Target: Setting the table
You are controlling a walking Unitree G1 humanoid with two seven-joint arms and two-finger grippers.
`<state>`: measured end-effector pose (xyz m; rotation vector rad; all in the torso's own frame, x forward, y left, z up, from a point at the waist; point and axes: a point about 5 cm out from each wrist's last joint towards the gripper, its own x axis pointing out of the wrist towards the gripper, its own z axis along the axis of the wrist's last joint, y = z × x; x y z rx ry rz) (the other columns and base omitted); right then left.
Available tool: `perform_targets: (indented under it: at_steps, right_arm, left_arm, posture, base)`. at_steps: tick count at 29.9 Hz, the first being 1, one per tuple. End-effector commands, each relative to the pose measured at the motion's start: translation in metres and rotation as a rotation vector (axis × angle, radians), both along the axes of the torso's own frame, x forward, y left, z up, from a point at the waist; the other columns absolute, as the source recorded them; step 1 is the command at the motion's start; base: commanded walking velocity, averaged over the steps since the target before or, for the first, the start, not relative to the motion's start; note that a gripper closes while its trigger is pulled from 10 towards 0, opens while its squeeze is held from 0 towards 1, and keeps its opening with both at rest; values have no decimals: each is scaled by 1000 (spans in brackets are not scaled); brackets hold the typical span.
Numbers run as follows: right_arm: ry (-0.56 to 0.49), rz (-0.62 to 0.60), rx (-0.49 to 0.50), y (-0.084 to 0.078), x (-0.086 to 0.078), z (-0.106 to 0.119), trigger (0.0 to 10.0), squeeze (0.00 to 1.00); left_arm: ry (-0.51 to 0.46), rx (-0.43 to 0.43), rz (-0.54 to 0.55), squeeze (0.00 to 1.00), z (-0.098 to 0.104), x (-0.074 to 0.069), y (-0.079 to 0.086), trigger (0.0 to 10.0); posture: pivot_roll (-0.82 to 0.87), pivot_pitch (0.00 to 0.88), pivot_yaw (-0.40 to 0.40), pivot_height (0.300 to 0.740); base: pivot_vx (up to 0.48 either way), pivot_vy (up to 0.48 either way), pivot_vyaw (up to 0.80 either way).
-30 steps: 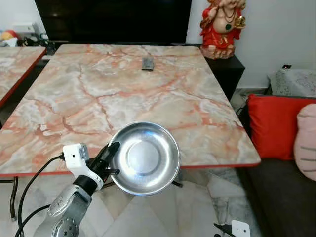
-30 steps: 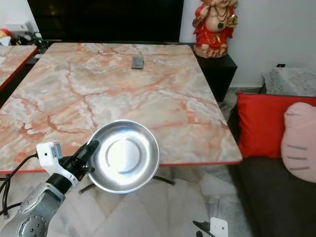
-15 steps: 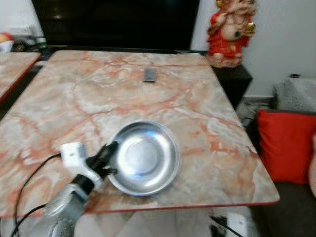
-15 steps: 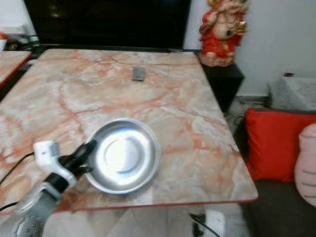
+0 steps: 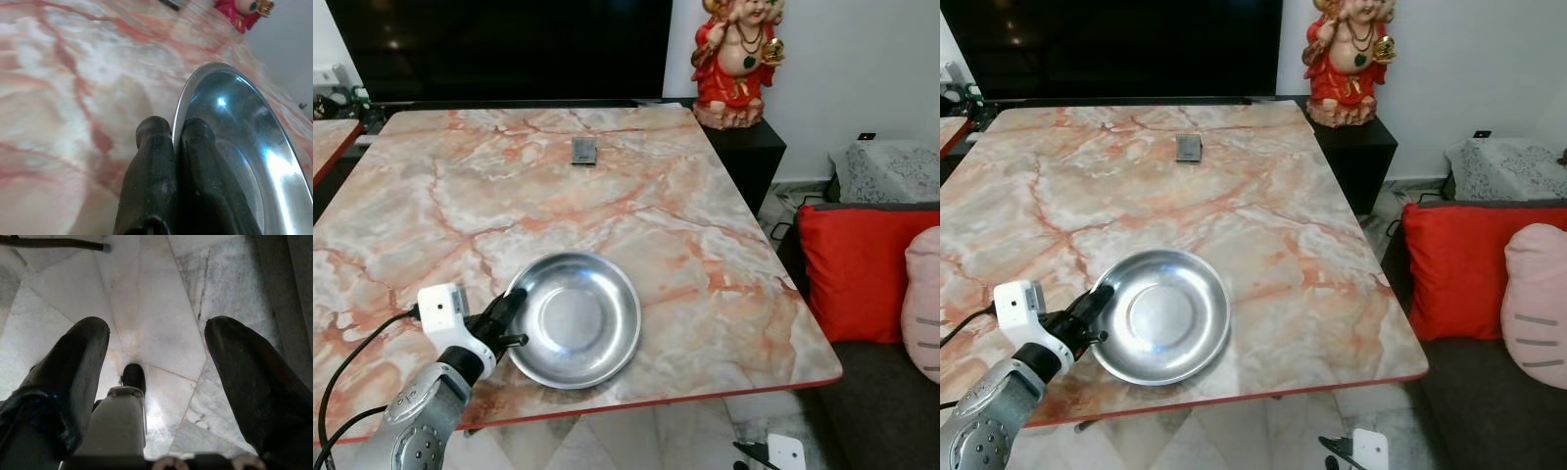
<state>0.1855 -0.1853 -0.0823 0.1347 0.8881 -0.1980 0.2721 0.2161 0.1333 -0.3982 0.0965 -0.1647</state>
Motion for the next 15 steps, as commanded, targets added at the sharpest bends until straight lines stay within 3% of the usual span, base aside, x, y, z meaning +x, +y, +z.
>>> perform_targets:
  at_steps: [1,15]
  right_arm:
    - [21,0,0,-1,-4,-2,10000,0]
    - [37,21,2,3,-5,-3,10000,0]
  left_arm:
    - [32,-16,14,0,-3,0,4,10000]
    - [126,13,-26,0,-16,-16,11,10000]
  posture:
    - [117,109,-40,740]
    - [126,108,-47,740]
  base:
    - [0,0,0]
    - [0,0,0]
